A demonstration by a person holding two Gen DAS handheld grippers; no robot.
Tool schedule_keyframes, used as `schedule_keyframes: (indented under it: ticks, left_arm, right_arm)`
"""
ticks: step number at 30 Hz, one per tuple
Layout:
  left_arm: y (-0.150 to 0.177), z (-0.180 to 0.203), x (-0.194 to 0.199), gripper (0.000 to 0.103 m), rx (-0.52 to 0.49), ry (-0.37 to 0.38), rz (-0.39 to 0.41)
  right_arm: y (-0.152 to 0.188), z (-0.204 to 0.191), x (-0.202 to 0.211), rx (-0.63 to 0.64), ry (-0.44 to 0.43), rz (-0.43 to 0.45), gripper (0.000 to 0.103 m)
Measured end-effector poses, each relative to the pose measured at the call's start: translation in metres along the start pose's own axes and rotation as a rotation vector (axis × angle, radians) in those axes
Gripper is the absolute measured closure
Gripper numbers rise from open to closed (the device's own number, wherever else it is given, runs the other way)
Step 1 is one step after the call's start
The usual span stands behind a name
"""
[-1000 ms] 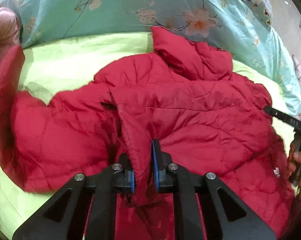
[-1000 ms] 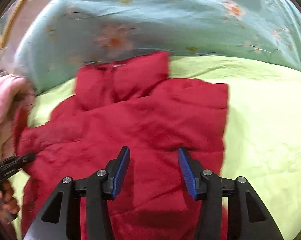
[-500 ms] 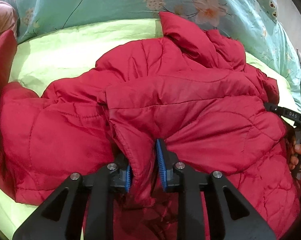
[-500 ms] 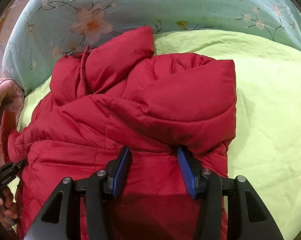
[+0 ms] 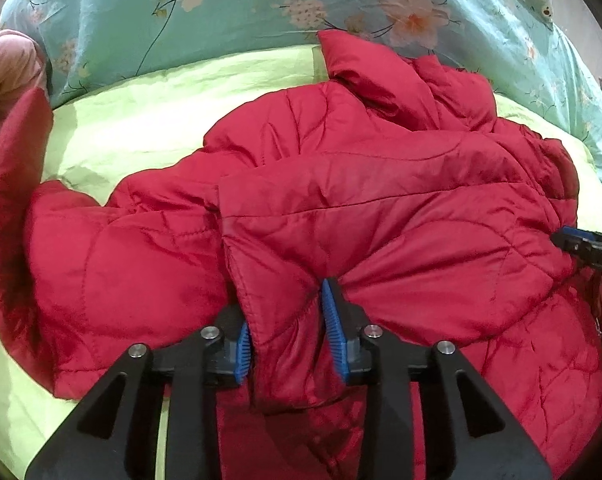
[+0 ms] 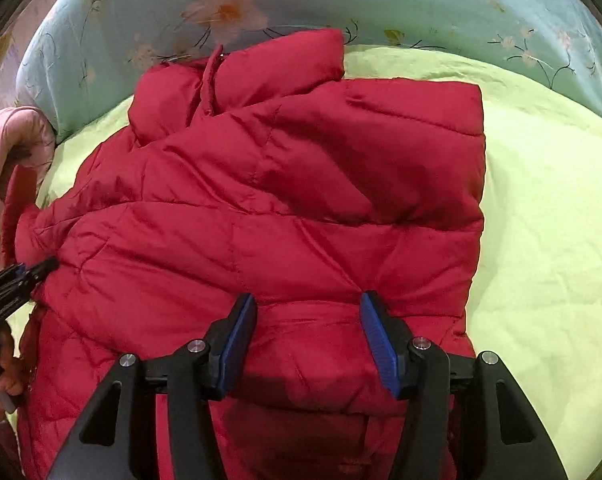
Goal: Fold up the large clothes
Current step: 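Open the left tool, move to the other sleeve cuff and grasp it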
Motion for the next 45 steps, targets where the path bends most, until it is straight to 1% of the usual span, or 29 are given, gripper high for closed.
schedule_keyframes:
  ticks: [2, 3, 4, 5, 6, 8, 12, 15, 18, 23, 28, 35, 40, 43, 45]
  left_arm:
    - [0.003, -0.001, 0.005, 0.070, 0.012, 0.015, -0.015]
    - [0.004, -0.002, 0.010, 0.067, 0.019, 0.030, -0.017]
    - [0.005, -0.002, 0.014, 0.061, 0.024, 0.034, -0.012]
    - [0.005, -0.005, 0.019, 0.057, 0.027, 0.023, -0.003]
    - [0.005, -0.008, 0.027, 0.056, 0.027, 0.011, 0.011]
    - [0.007, -0.012, 0.035, 0.056, 0.035, 0.003, 0.019]
    - [0.007, -0.032, 0.055, 0.053, 0.072, -0.066, 0.056]
    - [0.006, -0.050, 0.069, 0.053, 0.135, -0.068, 0.084]
    - [0.007, -0.069, 0.083, 0.053, 0.191, -0.085, 0.112]
    - [0.011, -0.101, 0.095, 0.053, 0.293, -0.091, 0.136]
    - [0.017, -0.130, 0.100, 0.053, 0.357, -0.132, 0.147]
    - [0.016, -0.169, 0.092, 0.051, 0.447, -0.155, 0.153]
    - [0.005, -0.193, 0.081, 0.051, 0.457, -0.196, 0.167]
    - [-0.002, -0.200, 0.067, 0.049, 0.433, -0.236, 0.145]
    - [-0.005, -0.203, 0.055, 0.049, 0.434, -0.234, 0.122]
  right_arm:
    - [-0.005, -0.001, 0.006, -0.013, -0.005, 0.013, 0.046]
    - [-0.008, -0.003, 0.010, -0.020, -0.015, 0.021, 0.046]
    - [-0.008, -0.003, 0.016, -0.029, -0.027, 0.031, 0.045]
    - [-0.009, -0.004, 0.022, -0.037, -0.043, 0.043, 0.045]
    - [-0.010, -0.005, 0.028, -0.043, -0.061, 0.056, 0.045]
    - [-0.011, -0.010, 0.041, -0.044, -0.079, 0.081, 0.045]
    - [-0.009, -0.028, 0.065, -0.026, -0.127, 0.113, 0.045]
    - [-0.006, -0.040, 0.081, -0.019, -0.162, 0.125, 0.045]
    - [0.004, -0.051, 0.099, -0.008, -0.197, 0.132, 0.045]
    - [0.013, -0.069, 0.109, 0.004, -0.241, 0.128, 0.042]
    - [0.027, -0.078, 0.111, -0.006, -0.270, 0.107, 0.042]
    - [0.044, -0.089, 0.114, -0.003, -0.302, 0.081, 0.042]
    - [0.051, -0.097, 0.116, 0.001, -0.321, 0.072, 0.040]
    - [0.055, -0.099, 0.115, 0.004, -0.326, 0.062, 0.039]
    - [0.057, -0.099, 0.112, 0.001, -0.328, 0.054, 0.039]
Point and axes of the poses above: each gripper's, at about its wrist camera, not at the fingertips, and x roughly against the way its jaws point, z to its right, y to its underside, the point moved 10 cm from there along -x, roughly the way its jaws point, and after that the axes turned 4 degrees about z, right-handed, at the moved point
